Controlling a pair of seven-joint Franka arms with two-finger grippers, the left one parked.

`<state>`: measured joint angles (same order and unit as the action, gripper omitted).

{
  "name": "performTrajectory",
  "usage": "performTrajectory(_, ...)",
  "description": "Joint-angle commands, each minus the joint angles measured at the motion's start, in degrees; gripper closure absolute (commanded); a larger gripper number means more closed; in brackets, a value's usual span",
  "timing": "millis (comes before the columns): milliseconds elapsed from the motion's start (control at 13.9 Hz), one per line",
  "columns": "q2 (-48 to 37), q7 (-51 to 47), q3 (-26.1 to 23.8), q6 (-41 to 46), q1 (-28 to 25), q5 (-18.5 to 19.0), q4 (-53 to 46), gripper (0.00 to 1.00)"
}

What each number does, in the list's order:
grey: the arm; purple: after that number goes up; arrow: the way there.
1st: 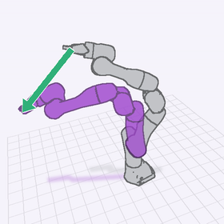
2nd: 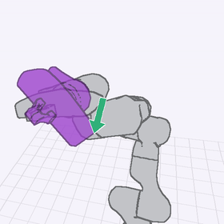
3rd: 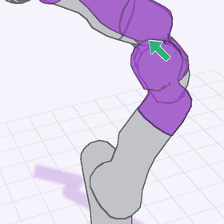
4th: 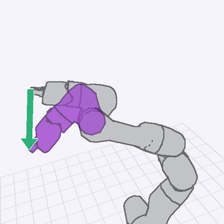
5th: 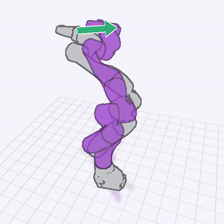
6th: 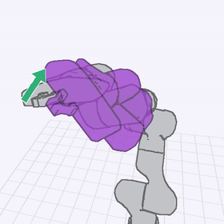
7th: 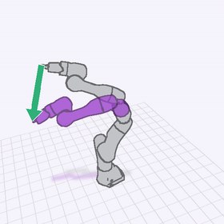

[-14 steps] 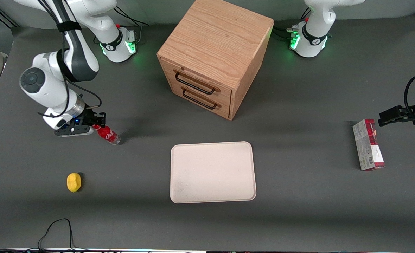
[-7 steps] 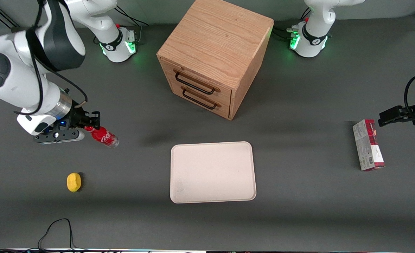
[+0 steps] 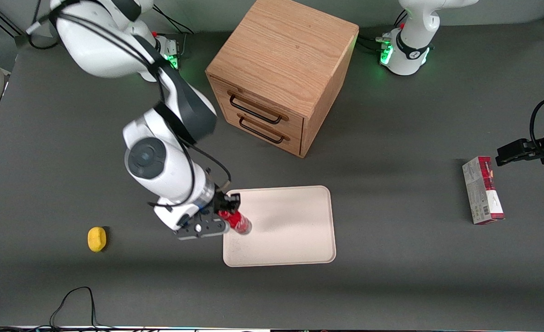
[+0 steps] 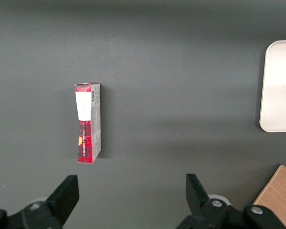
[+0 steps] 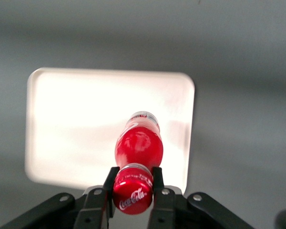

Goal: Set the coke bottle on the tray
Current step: 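Lift the bottle and carry it over the white tray, then lower the bottle onto the tray and open the right gripper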

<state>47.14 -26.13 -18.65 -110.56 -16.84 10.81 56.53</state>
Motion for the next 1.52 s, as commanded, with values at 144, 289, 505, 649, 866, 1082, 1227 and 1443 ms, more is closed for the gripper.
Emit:
performTrajectory(144, 6.8, 5.0, -1.8, -4.3, -0.5, 5.6, -4.5, 1.00)
performTrajectory(289, 6.9, 5.0, -1.7, -3.9, -0.3, 5.4, -4.1, 1.00)
performTrajectory(505, 6.7, 4.9, -1.6, -3.6, 0.2, 5.1, -2.7, 1.00)
performTrajectory(649, 6.7, 4.9, -1.5, -3.6, 0.6, 5.0, -2.7, 0.93)
performTrajectory(866, 6.5, 4.2, -1.3, -3.6, 0.6, 5.1, -2.0, 0.00)
performTrajectory(1082, 5.8, 4.1, -1.3, -3.6, 0.7, 5.1, -0.8, 0.00)
performTrajectory(1227, 4.1, 4.2, -1.3, -3.5, 0.7, 5.1, -0.7, 0.00)
performTrajectory(1443, -2.4, 4.0, -1.1, 2.6, 1.5, 4.3, 1.4, 0.00)
